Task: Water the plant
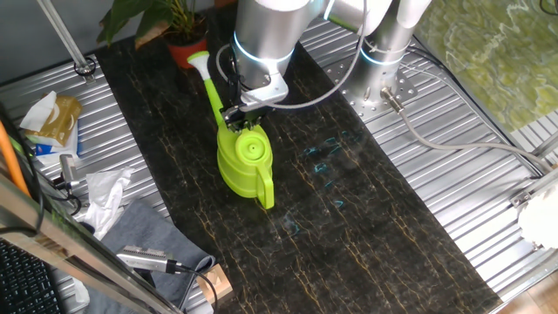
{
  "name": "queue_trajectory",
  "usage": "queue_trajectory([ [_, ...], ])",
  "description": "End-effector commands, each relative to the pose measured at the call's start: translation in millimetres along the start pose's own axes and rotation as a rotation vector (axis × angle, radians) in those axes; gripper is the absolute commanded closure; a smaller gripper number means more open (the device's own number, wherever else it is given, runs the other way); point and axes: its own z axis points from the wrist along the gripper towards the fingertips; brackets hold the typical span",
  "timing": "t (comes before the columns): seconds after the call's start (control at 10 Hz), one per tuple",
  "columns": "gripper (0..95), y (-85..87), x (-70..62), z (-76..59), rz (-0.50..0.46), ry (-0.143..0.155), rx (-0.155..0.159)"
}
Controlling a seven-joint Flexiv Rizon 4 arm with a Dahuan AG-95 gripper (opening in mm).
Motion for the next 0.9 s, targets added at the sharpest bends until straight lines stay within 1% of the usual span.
queue_trajectory([
  [0.1,95.0,-3.0,-3.0,0.6,-0.019,0.002,0.002],
  [0.3,95.0,-4.5,-5.6,2.4,-0.038,0.001,0.009],
  [0.9,95.0,-4.8,-7.6,5.2,-0.048,0.002,0.009],
])
